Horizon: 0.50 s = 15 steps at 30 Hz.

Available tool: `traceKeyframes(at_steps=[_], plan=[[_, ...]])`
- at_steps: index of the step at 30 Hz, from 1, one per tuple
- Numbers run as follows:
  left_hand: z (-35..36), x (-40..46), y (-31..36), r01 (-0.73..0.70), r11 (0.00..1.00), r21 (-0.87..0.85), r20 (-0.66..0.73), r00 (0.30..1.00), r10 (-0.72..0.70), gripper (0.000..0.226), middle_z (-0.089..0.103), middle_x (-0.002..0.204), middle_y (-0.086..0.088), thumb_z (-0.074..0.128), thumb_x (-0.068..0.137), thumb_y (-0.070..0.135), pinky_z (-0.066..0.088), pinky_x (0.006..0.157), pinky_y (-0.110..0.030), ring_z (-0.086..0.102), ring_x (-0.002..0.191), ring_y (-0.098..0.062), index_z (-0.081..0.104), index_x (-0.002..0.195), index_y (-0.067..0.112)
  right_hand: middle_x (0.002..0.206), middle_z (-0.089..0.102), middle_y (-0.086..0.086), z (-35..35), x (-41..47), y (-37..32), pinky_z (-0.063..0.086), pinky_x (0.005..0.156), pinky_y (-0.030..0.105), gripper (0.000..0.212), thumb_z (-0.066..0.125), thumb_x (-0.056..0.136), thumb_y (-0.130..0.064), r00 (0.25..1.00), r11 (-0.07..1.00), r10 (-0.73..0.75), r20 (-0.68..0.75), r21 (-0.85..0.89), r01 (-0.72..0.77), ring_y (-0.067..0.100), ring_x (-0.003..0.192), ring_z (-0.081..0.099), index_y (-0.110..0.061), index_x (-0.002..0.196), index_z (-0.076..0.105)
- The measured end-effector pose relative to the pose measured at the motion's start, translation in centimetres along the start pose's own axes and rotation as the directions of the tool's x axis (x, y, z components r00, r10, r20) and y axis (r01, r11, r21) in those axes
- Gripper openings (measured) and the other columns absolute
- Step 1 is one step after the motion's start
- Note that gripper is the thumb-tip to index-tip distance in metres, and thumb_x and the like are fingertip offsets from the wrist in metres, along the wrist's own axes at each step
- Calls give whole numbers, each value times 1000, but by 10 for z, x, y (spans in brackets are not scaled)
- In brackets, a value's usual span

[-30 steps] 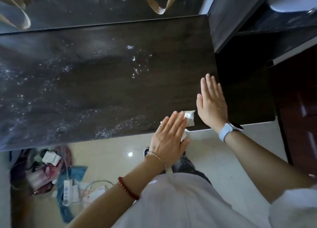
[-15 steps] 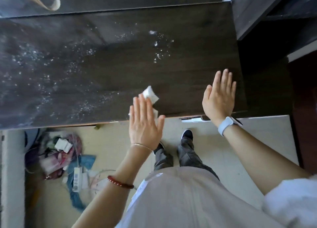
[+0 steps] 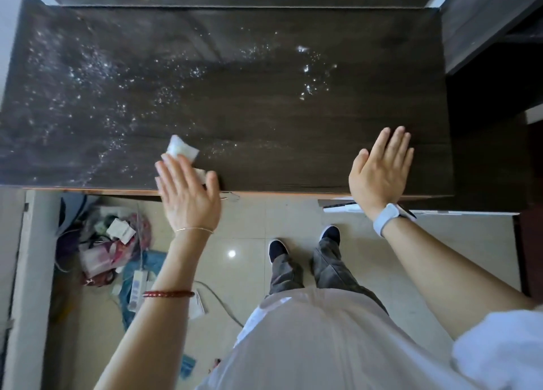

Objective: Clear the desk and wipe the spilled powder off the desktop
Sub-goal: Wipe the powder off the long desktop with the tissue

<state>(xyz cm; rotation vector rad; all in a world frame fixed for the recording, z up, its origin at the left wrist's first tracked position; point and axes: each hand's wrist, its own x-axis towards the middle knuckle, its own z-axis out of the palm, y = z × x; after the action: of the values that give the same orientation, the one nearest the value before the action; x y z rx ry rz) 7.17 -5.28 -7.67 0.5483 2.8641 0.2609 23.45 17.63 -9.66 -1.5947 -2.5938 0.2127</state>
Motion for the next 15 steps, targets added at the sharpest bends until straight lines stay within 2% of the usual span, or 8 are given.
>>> traceKeyframes(at_steps=[2, 3, 5, 7, 8, 10, 13, 15], plan=[[13, -16, 41, -193, 981, 3, 30, 981, 193, 73, 20, 148, -29, 16, 88, 44, 11, 113, -49, 15, 138, -42, 23, 139, -7, 149, 18, 26, 1, -1, -2, 6, 114, 44, 62, 19, 90, -31, 1000, 1000, -5, -4, 0, 5, 37, 140, 14, 2, 142, 21], [22, -27, 64, -313, 950, 1, 53, 949, 312, 71, 23, 147, -27, 17, 88, 43, 10, 112, -49, 17, 138, -41, 26, 139, -6, 150, 18, 26, 1, -1, -2, 6, 114, 44, 62, 19, 90, -31, 1000, 1000, -5, -3, 2, 5, 36, 140, 14, 2, 142, 21], [32, -47, 108, -502, 865, -14, 126, 857, 500, 68, 19, 150, -21, 11, 90, 43, 1, 112, -44, 13, 140, -36, 23, 141, -1, 150, 16, 25, 1, -2, 1, 4, 114, 43, 59, 22, 91, -29, 1000, 1000, -12, 6, 8, 12, 35, 141, 12, 1, 142, 20], [33, -48, 128, -585, 810, -36, 187, 792, 581, 69, 10, 154, -16, 2, 89, 43, -6, 112, -38, 3, 142, -30, 15, 144, 4, 151, 16, 24, 1, -2, 2, 3, 114, 43, 58, 25, 92, -28, 1000, 999, -30, 6, 21, 30, 34, 141, 11, 1, 142, 20], [33, -42, 126, -583, 812, -31, 181, 796, 578, 68, 9, 154, -14, 1, 89, 42, -6, 112, -37, 3, 143, -29, 14, 145, 6, 151, 16, 24, 0, -2, 2, 4, 114, 43, 58, 25, 91, -28, 999, 999, -40, 2, 25, 40, 34, 141, 11, 1, 142, 21], [28, -23, 98, -491, 871, -4, 125, 864, 487, 66, 15, 152, -17, 6, 90, 41, 2, 113, -39, 10, 142, -31, 19, 144, 4, 151, 16, 23, 0, -2, 2, 3, 114, 42, 58, 24, 91, -28, 999, 999, -43, 5, 22, 43, 34, 141, 11, 1, 142, 21], [10, 17, 27, -229, 973, 33, 6, 973, 229, 59, 17, 149, -27, 20, 95, 34, 11, 113, -49, 13, 139, -40, 21, 141, -3, 151, 16, 23, 0, -3, 1, 3, 114, 42, 58, 25, 92, -27, 999, 999, -40, -4, 27, 40, 34, 141, 11, 1, 142, 21], [-4, 41, -3, -30, 999, -18, 42, 999, 31, 56, 10, 150, -28, 24, 97, 28, 8, 113, -51, 7, 140, -41, 16, 142, -4, 151, 17, 23, 0, -3, 1, 3, 114, 42, 57, 26, 92, -27, 999, 999, -35, -17, 26, 36, 34, 141, 12, 0, 142, 21]])
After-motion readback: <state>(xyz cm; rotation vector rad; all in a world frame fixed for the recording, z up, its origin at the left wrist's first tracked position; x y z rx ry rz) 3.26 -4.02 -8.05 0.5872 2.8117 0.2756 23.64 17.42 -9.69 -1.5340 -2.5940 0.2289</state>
